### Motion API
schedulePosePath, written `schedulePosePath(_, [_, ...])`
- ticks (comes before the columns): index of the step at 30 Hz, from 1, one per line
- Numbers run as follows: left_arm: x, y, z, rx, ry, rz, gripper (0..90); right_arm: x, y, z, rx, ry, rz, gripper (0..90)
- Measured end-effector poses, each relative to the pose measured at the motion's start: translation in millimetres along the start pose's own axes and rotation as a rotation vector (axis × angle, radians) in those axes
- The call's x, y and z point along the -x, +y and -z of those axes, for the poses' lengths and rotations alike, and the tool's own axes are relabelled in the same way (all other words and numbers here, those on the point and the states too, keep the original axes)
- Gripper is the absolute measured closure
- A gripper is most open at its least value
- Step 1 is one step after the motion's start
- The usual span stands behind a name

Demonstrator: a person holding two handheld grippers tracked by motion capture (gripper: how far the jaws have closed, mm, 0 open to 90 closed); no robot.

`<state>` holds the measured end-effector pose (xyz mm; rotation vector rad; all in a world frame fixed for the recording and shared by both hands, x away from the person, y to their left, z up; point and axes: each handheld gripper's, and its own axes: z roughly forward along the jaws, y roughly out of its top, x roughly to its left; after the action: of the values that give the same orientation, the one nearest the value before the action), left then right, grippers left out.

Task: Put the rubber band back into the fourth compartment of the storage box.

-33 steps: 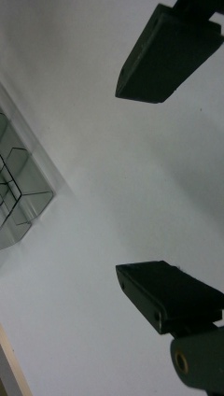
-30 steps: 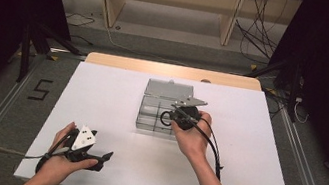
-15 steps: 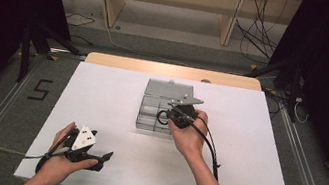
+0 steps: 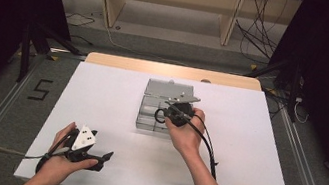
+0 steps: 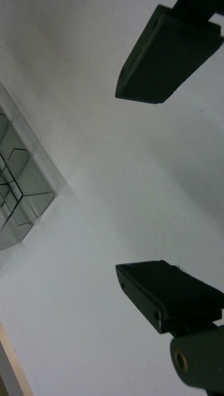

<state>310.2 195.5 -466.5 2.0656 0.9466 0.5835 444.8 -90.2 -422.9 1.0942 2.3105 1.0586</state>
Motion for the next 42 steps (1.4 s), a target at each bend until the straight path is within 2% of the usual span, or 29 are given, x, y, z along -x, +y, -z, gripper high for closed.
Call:
schedulePosePath(32, [0.0,0.3,0.3,-0.002,-0.003,-0.006,12.8,-7.1,15.0,-17.7,-0.015,-0.007,0.008,88.8])
schedulePosePath(42, [0.2,0.3,0.4,0.0,-0.004,-0.006,12.8,-10.6,14.8,-25.5,-0.028,-0.007,0.015,88.7])
